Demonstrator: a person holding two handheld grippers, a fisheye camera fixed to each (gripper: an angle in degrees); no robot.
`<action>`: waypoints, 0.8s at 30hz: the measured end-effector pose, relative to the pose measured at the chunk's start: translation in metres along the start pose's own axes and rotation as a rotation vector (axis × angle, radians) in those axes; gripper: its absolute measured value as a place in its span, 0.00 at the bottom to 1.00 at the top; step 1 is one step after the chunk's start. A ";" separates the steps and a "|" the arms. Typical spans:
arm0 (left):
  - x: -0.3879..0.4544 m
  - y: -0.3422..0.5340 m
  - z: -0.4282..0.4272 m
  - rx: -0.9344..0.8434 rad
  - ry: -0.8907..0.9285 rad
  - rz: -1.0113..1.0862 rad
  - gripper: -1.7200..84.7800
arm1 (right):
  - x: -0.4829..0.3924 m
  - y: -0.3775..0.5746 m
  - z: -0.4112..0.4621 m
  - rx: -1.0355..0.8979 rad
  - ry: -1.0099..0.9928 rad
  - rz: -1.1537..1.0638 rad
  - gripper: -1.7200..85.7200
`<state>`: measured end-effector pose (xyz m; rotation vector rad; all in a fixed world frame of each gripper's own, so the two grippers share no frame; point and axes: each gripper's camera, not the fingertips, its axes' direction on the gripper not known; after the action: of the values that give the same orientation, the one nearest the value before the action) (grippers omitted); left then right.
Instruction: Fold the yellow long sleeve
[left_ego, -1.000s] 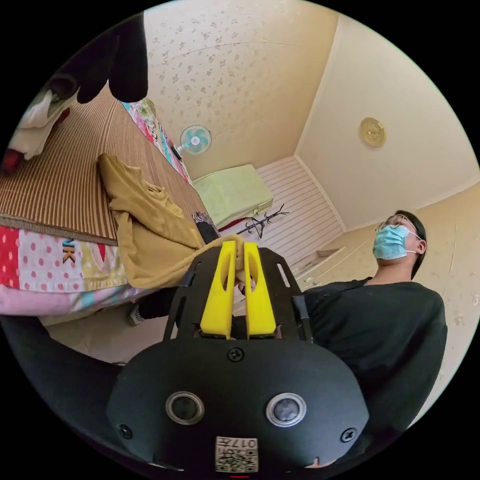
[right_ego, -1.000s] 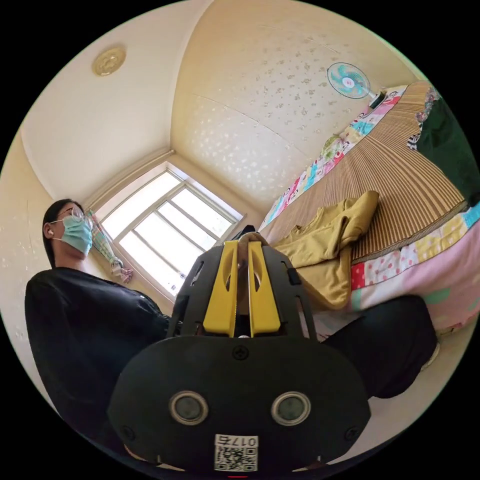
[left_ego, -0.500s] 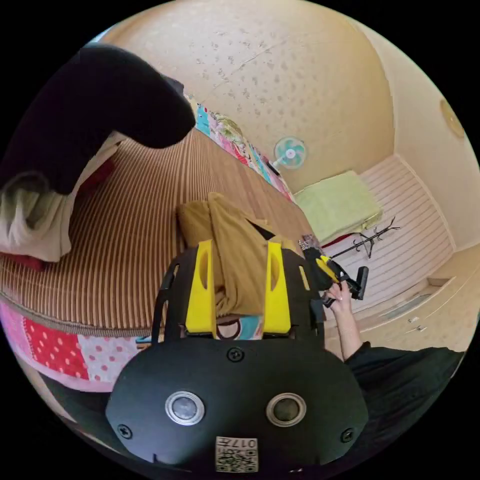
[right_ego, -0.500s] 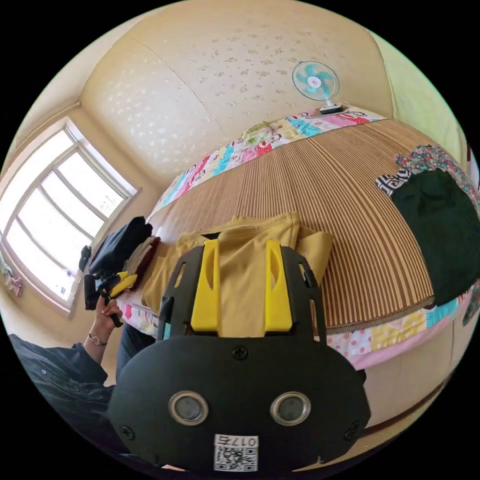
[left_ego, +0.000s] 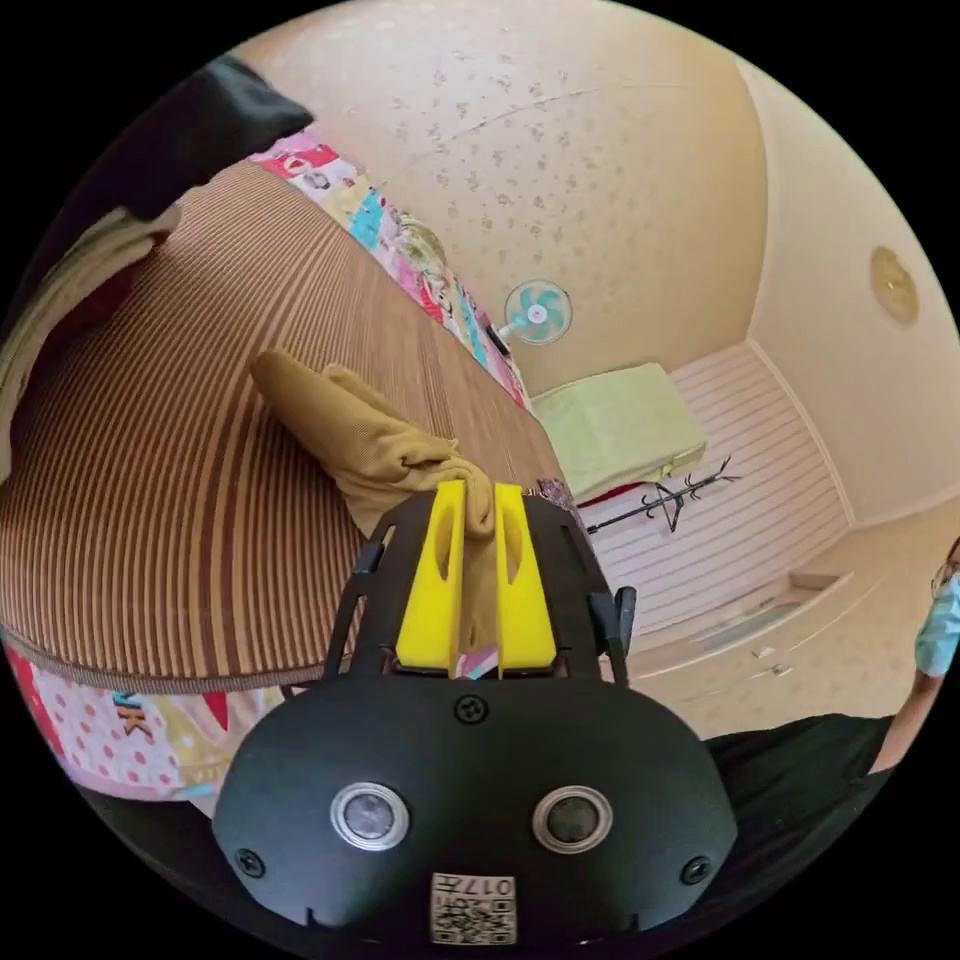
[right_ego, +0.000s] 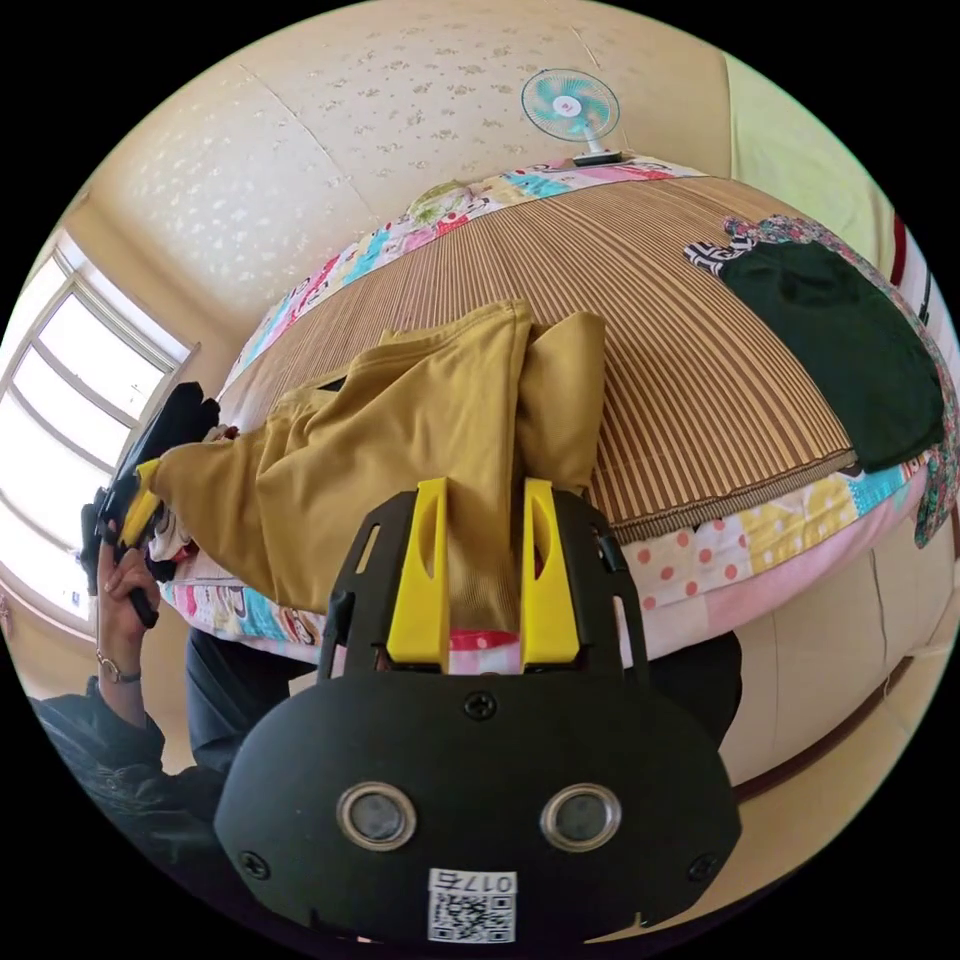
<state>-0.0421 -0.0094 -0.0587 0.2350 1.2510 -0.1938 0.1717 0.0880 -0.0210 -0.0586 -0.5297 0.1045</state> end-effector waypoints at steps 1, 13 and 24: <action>0.035 -0.009 0.025 -0.050 0.023 0.113 0.08 | 0.006 0.001 -0.004 0.007 -0.015 0.008 0.14; 0.154 0.114 0.145 -0.406 0.051 0.486 0.13 | 0.137 0.064 -0.077 -0.027 -0.166 0.226 0.16; -0.011 0.126 0.135 -0.436 -0.035 -0.182 0.17 | 0.187 0.059 -0.056 -0.128 -0.726 0.276 0.28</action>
<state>0.1121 0.0743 0.0005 -0.2584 1.2475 -0.0771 0.3555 0.1663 0.0197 -0.2234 -1.2531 0.3684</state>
